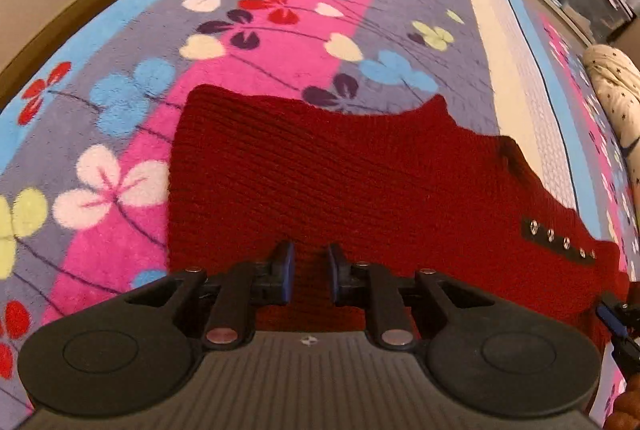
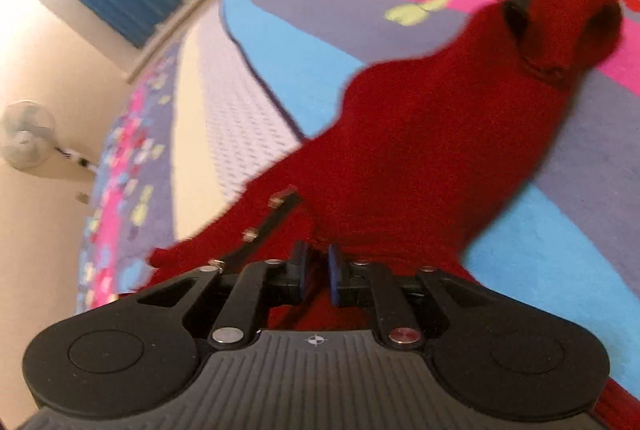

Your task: Fold small clothes

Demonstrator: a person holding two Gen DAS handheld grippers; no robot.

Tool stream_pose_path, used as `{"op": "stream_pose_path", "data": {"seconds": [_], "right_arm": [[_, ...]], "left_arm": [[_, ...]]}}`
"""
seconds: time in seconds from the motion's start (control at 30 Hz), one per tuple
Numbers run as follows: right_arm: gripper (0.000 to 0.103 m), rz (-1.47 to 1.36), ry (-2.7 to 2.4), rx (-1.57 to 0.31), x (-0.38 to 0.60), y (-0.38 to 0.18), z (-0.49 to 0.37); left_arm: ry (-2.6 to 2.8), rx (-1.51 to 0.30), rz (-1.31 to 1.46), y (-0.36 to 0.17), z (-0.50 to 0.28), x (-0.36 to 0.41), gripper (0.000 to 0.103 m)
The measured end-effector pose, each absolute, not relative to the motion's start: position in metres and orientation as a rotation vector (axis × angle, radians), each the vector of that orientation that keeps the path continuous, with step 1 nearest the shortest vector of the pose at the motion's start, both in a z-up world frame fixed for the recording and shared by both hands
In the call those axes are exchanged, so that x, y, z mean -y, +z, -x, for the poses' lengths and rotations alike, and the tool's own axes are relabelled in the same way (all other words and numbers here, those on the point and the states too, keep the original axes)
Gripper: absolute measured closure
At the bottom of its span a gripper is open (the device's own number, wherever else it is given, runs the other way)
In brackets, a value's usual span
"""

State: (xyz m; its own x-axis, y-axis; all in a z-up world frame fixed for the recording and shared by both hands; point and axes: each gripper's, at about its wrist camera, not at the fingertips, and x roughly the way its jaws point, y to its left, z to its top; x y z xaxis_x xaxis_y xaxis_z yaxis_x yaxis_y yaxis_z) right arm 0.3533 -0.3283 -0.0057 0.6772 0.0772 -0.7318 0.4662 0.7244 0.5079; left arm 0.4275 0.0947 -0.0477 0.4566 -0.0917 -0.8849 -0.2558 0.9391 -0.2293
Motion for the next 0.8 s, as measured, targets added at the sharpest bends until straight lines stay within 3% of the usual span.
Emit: {"op": "stream_pose_path", "data": {"seconds": [0.07,0.13,0.2,0.23,0.43,0.53,0.8], "right_arm": [[0.062,-0.743,-0.216,-0.793,0.325,-0.003,-0.354],[0.056,-0.723,-0.203,-0.835,0.329,-0.004,-0.352],[0.063,-0.672,-0.187,-0.943,0.329,-0.014,-0.362],[0.074,-0.654,-0.202,-0.941,0.33,-0.013,-0.361],[0.074,-0.679,-0.26,-0.784,0.345,0.025,-0.34],[0.099,-0.7,-0.322,-0.665,0.369,0.042,-0.327],[0.093,-0.876,-0.594,-0.545,0.475,0.05,-0.307]], "left_arm": [[0.117,-1.057,0.338,-0.037,-0.42,-0.089,0.08],[0.084,-1.031,0.297,-0.033,-0.416,-0.08,0.074],[0.04,-1.081,0.258,-0.044,-0.421,-0.072,0.067],[0.033,-1.099,0.247,-0.05,-0.422,-0.069,0.066],[0.026,-1.088,0.242,-0.045,-0.417,-0.064,0.056],[0.027,-1.09,0.244,-0.044,-0.417,-0.064,0.056],[0.027,-1.06,0.227,-0.036,-0.423,-0.064,0.056]]}}
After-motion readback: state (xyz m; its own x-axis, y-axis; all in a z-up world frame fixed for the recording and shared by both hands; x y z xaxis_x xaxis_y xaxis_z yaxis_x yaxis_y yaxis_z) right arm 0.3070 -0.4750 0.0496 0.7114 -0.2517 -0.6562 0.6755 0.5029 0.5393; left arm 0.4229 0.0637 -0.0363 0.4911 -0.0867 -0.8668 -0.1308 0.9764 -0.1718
